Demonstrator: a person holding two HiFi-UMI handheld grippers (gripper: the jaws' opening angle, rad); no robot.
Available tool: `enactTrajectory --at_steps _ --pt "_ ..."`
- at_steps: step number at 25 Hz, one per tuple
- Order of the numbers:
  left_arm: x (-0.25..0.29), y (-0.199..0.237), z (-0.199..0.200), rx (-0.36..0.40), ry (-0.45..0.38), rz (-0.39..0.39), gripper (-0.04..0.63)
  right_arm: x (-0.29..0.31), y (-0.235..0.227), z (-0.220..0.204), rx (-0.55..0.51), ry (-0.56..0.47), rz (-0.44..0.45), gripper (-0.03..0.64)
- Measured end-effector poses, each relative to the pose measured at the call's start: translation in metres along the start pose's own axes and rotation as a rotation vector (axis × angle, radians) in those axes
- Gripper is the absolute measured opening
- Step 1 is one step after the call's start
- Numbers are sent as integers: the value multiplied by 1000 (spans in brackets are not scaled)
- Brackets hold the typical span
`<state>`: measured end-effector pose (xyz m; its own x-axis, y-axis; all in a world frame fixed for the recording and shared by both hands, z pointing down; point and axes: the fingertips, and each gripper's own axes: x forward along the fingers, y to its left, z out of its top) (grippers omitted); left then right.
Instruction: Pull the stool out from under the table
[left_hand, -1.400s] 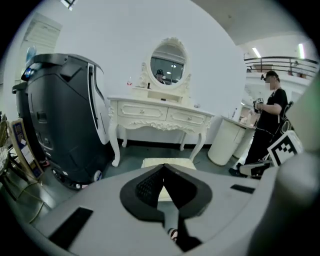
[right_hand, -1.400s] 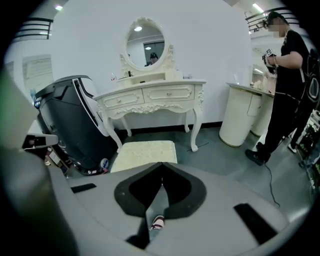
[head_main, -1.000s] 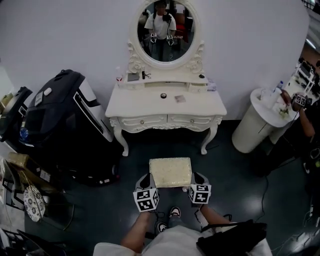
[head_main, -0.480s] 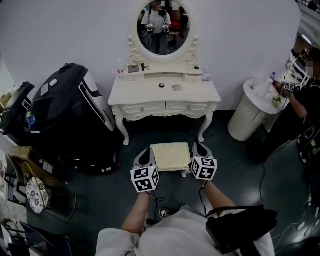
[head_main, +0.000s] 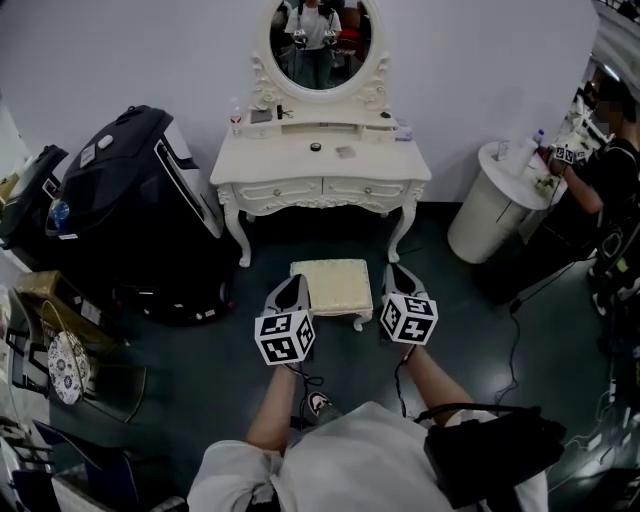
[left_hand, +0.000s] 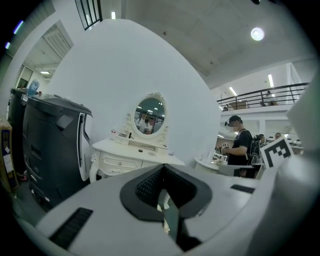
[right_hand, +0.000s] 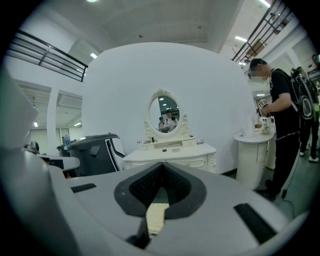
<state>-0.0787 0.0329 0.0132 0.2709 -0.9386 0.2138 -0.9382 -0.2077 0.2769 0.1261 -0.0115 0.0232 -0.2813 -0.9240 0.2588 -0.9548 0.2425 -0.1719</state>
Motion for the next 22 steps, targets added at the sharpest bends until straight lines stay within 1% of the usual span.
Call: enactTrajectory --at_steps 2,5,10,13,16,22 --pt "-7 -13 -5 1 9 0 9 -13 0 -1 29 -8 13 0" --pt "-15 -30 -10 9 23 -1 9 -26 1 -7 34 -3 28 0" --pt "-18 -42 -3 56 20 -3 9 -29 5 -4 45 -1 54 0" --pt "-14 -46 7 69 -1 -6 9 -24 8 8 27 -7 68 0" --pt "-11 -45 15 75 -17 0 9 -17 13 15 33 -9 92 0" --pt "-5 -38 20 71 -22 18 9 -6 21 22 17 -3 111 -2"
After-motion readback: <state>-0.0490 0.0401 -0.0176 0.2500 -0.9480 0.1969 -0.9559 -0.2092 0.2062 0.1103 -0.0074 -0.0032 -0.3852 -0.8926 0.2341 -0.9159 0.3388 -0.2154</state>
